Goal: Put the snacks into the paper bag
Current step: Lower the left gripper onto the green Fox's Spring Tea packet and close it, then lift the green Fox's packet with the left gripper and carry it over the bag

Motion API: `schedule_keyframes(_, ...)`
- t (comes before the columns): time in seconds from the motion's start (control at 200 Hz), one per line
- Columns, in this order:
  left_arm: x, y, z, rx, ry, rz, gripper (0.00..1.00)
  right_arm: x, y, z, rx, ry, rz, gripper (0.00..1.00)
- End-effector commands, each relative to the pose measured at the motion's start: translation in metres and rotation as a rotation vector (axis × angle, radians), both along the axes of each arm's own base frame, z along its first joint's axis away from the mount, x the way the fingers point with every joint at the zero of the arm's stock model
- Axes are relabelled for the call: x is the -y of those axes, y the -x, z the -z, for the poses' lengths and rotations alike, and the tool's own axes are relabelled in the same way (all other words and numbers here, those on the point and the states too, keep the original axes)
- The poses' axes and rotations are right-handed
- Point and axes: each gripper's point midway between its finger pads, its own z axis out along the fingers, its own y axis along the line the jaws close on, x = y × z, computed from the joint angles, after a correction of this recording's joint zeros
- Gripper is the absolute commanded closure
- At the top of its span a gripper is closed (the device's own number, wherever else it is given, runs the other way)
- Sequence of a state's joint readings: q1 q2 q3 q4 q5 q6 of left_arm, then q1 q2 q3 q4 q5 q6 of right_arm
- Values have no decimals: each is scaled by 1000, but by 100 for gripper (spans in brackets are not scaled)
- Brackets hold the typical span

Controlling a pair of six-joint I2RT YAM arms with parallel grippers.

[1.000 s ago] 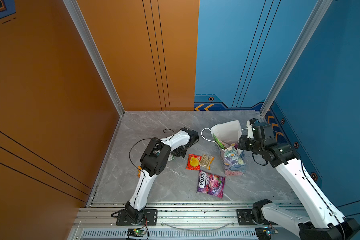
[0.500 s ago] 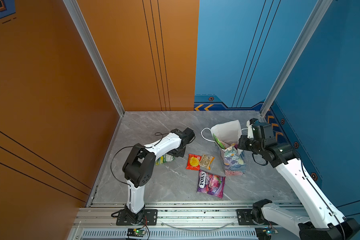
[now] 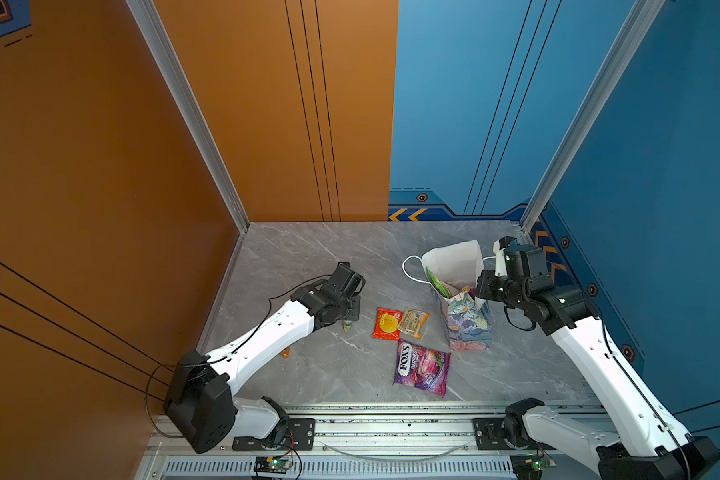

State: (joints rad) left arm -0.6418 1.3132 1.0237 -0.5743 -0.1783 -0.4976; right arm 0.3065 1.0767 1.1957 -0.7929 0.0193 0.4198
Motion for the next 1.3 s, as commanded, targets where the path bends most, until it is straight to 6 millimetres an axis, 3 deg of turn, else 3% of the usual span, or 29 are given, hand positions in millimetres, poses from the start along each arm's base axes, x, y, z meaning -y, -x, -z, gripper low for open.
schedule_keyframes(0.0,14,1,-16,79,142,32,100,-1,3,-11,18,-18,4,100)
schedule_keyframes(0.365,10,14,-60,238,282,48,100,9,1,-6,-9,-10,3,100)
schedule_keyframes(0.616,-19,13,-90,209,235,-71,100,27,-1,3,-49,-17,27,100)
schedule_keyframes(0.631,-17,12,-103,223,252,-69,100,28,-1,3,-49,-16,31,100)
schedule_keyframes(0.661,-16,11,-109,218,259,-64,100,29,-1,3,-50,-14,33,100)
schedule_keyframes(1.016,53,9,-238,276,465,138,100,33,3,-3,-39,-21,52,100)
schedule_keyframes(1.296,116,19,-319,367,592,305,100,28,3,-5,-27,-49,41,100)
